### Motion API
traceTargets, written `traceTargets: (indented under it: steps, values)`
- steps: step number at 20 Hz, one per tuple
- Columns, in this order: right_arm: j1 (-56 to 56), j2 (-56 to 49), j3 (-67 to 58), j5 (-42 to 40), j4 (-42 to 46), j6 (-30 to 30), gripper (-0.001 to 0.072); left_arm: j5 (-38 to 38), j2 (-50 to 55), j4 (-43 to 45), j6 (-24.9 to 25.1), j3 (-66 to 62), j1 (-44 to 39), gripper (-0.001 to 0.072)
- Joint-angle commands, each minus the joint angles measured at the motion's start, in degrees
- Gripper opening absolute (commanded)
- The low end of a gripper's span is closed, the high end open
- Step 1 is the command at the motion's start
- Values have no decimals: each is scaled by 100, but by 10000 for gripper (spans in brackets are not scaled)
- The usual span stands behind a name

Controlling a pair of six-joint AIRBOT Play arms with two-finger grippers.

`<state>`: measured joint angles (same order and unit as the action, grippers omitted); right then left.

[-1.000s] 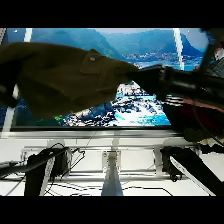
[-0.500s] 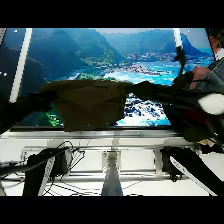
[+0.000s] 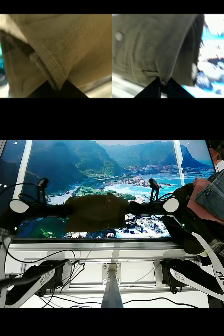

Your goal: Fold the clothes and pants, and hang the long-sleeved shirts on hangers.

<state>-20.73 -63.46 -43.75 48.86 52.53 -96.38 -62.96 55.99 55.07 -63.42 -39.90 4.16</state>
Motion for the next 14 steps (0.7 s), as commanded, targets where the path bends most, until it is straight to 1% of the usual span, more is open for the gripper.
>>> traceTargets:
  steps: [1, 2, 3, 4, 5, 6, 7, 8, 10, 11, 13, 14]
  values:
    - [-197, -101, 243, 970, 343, -20, 40, -1742, 286, 1322, 28, -214, 35, 32]
    - [-319, -101, 352, 922, 343, -20, 40, -1980, 286, 1478, -94, -192, 35, 33]
    - [-452, -101, 452, 730, 341, -22, 40, -1991, 286, 1556, -258, -138, 35, 33]
    - [-573, -101, 522, 505, 341, -20, 41, -1884, 286, 1561, -260, -46, 35, 34]
    - [-699, -101, 555, 293, 348, -17, 70, -1733, 286, 1563, -260, 61, 35, 63]
    - [-785, -101, 555, 122, 365, -15, 226, -1521, 286, 1569, -258, 184, 35, 267]
    - [-826, -101, 555, -28, 367, -4, 456, -1305, 286, 1567, -258, 280, 35, 544]
    - [-822, -101, 553, -186, 468, 7, 563, -1049, 286, 1565, -262, 323, 35, 707]
    - [-782, -94, 542, -667, 970, 0, 599, -577, 284, 1561, -262, 302, 35, 697]
    - [-675, -101, 487, -765, 1106, -4, 607, -367, 282, 1534, -262, 295, 35, 696]
    - [-151, -101, 332, -752, 1134, -9, 606, -116, 282, 1475, -264, 295, 35, 696]
    - [245, -118, 238, -616, 1073, -26, 606, -87, 282, 1478, -262, 295, 35, 692]
